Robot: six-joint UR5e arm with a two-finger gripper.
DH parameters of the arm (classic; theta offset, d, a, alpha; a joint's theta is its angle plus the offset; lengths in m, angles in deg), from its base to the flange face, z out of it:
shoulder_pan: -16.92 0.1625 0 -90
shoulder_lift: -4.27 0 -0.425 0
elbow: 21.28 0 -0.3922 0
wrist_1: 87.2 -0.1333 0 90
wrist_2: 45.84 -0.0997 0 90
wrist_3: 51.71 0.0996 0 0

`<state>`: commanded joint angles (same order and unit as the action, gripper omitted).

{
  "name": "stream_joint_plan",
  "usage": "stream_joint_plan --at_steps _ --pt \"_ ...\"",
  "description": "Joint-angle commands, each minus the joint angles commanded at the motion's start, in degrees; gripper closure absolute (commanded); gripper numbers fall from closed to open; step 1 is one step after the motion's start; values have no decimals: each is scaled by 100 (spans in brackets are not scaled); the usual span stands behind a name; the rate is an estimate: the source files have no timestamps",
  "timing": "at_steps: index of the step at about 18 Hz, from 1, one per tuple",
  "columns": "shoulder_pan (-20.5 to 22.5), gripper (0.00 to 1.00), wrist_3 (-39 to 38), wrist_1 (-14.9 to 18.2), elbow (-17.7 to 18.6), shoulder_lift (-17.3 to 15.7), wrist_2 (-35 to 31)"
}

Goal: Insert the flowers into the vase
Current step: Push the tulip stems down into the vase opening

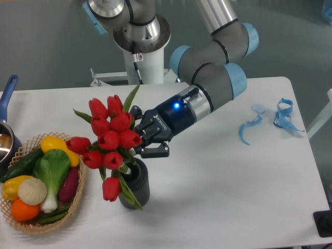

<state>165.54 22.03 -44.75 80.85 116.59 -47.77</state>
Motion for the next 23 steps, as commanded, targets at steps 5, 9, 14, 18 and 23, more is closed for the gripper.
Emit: stream_joint_plan --at_steps 5,9,14,18,23 --pt "53 82 9 0 44 167 -9" --pt "97 82 62 0 150 238 -18" --pt "114 82 97 -9 202 325 -26" --pt "123 82 105 0 237 413 -26" --pt "123 82 106 -52 395 492 -53"
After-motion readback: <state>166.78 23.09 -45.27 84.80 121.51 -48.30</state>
